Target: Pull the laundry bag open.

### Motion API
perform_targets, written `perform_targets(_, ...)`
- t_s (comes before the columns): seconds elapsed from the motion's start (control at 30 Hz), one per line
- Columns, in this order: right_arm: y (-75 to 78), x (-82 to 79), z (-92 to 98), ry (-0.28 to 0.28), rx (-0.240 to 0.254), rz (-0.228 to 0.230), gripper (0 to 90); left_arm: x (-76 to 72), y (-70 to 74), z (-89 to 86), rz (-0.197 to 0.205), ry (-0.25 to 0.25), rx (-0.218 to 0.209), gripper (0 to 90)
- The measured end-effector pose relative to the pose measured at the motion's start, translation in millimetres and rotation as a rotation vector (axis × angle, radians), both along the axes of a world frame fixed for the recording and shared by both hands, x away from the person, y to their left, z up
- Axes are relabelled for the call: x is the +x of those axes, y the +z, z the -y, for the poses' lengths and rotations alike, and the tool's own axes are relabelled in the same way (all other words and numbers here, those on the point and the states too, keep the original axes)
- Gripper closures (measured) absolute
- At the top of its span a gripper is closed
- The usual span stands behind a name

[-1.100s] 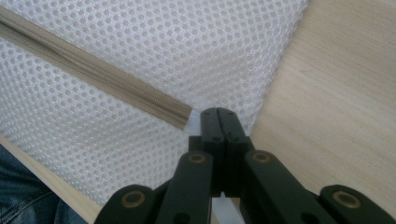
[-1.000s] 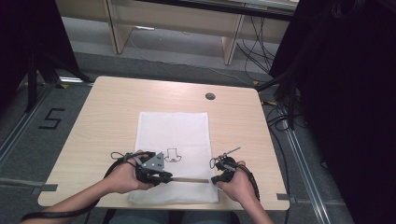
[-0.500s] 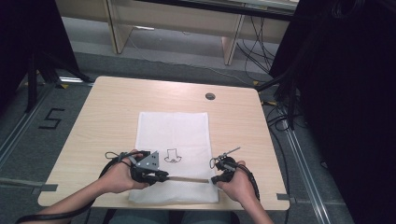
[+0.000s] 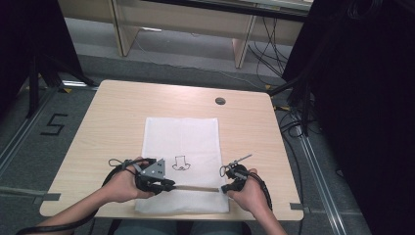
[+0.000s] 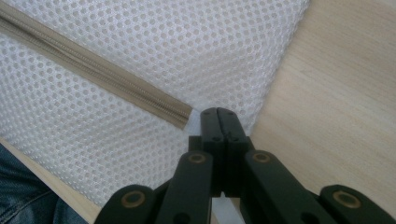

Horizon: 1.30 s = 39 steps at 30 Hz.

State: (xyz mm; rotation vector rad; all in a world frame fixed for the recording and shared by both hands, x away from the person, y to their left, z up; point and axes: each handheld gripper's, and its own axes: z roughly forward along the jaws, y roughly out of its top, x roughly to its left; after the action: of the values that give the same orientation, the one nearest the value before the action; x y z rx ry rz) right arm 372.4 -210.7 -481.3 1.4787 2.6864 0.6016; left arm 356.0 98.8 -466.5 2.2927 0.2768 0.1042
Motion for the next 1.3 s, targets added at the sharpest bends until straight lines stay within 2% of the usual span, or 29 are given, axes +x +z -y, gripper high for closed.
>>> perform_targets(0.37, 0.0, -0.1, 0.4, 0.002, 0.005, -0.003, 90.0, -0.2, 0.3, -4.3, -0.004, 0.002, -0.009, 81.8)
perform_targets(0.47, 0.1, -0.4, -0.1, 0.001, 0.003, -0.002, 90.0, -1.0, 1.1, -4.8, 0.0, 0.0, 0.002, 81.8)
perform_targets(0.5, 0.0, -0.4, -0.1, 0.003, 0.004, -0.002, 90.0, -1.1, 1.1, -5.6, 0.007, -0.004, 0.008, 81.8)
perform_targets(0.53, 0.7, -1.3, -0.8, -0.011, 0.0, -0.009, 90.0, -1.3, 0.4, -6.7, -0.004, 0.003, -0.001, 81.8)
perform_targets(0.57, 0.0, -0.4, -0.1, 0.005, 0.003, -0.002, 90.0, -0.6, 0.2, -8.7, -0.007, 0.005, -0.001, 81.8)
perform_targets(0.73, 0.1, -0.2, -0.1, 0.0, 0.003, -0.003, 90.0, -1.3, 0.8, -16.4, -0.005, 0.022, -0.013, 81.8)
perform_targets(0.8, 0.1, -0.3, -0.3, -0.001, 0.002, -0.003, 90.0, -0.9, 0.7, -17.7, -0.005, 0.019, -0.005, 81.8)
perform_targets(0.9, 0.3, -0.5, -0.7, -0.001, -0.001, -0.004, 90.0, -0.9, -0.3, -17.0, -0.015, 0.011, -0.007, 81.8)
perform_targets(1.2, 0.1, -0.4, -0.2, 0.001, 0.002, -0.003, 90.0, -2.0, 0.0, -17.2, -0.008, 0.018, -0.007, 81.8)
perform_targets(1.3, 0.8, -1.3, -1.1, -0.014, -0.003, -0.008, 90.0, -2.0, 0.2, -17.2, -0.009, 0.017, -0.008, 81.8)
